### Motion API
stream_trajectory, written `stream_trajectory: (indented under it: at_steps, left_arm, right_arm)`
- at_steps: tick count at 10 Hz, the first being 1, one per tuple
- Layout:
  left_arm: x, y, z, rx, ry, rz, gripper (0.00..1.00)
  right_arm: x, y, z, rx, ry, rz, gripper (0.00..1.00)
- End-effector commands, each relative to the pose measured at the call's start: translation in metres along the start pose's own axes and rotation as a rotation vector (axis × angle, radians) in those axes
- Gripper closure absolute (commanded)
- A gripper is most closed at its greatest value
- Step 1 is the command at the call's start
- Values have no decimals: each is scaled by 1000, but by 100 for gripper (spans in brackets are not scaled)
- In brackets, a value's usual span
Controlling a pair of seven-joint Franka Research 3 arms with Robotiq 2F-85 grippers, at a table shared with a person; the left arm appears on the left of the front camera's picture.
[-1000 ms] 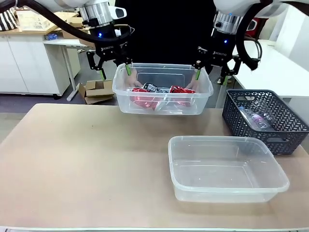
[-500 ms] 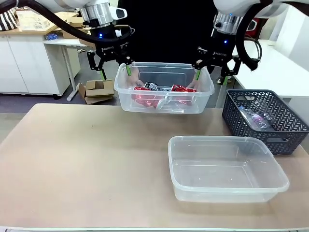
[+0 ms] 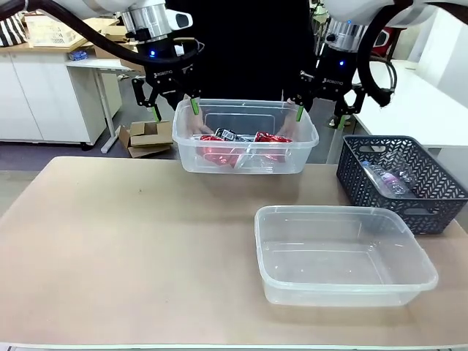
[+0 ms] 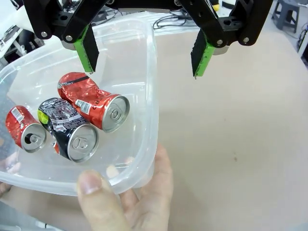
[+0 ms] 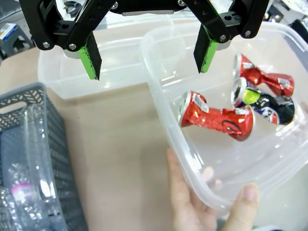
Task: Sort the waste into each basket.
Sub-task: Pick up the Organizing box on the right side of the table and lift it.
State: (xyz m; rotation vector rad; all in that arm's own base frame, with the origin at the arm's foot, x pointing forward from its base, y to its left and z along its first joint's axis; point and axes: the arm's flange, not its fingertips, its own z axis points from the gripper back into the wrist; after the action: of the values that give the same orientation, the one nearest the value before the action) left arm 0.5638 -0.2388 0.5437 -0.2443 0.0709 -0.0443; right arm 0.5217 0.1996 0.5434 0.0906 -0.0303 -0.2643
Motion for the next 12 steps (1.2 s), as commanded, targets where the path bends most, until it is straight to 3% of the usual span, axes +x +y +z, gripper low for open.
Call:
stream_trajectory:
  at_steps: [1, 4, 5, 8, 10, 11, 12]
  left_arm:
    - [-1, 1, 1, 3, 2, 1, 0]
    - [-11, -3, 4, -24, -6, -39, 0]
    - [-31, -8, 6, -52, -15, -9, 0]
    - [-172, -47, 15, -109, -194, -155, 0]
    - [-202, -74, -14, -138, -164, -211, 0]
    - [-201, -99, -39, -159, -133, -232, 0]
    - [-192, -124, -74, -103, -105, -204, 0]
  right_arm:
    - [0, 0, 1, 0, 1, 0, 0]
    - [-9, -2, 5, -16, -24, 43, 0]
    - [-29, -9, 19, 83, 33, 126, 0]
    - [-136, -105, 72, 95, 5, 265, 0]
    - [-171, -163, 58, 3, 48, 296, 0]
    - [-184, -194, 47, -30, 73, 330, 0]
    - [-187, -221, 33, -39, 91, 370, 0]
